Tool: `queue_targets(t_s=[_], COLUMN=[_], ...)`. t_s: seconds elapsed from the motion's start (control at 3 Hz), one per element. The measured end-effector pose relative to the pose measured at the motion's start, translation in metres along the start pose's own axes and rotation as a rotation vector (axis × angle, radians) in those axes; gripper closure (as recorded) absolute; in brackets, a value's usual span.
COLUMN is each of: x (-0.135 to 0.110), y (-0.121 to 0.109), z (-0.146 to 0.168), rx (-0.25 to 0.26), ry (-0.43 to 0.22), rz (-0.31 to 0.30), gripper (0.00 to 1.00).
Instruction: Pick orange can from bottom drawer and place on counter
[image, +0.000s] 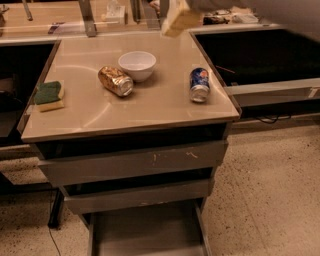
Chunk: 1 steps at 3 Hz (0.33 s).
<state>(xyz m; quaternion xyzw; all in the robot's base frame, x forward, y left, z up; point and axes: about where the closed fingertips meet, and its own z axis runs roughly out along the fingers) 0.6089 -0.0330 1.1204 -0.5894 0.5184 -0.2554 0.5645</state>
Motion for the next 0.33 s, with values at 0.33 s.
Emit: queue_targets(t_s=[0.33], x=[-0.0614], y=[-0.0469], z=[-0.0301], rx=[0.037], ry=[-0.003], rz=[-0.004], gripper=[0.0])
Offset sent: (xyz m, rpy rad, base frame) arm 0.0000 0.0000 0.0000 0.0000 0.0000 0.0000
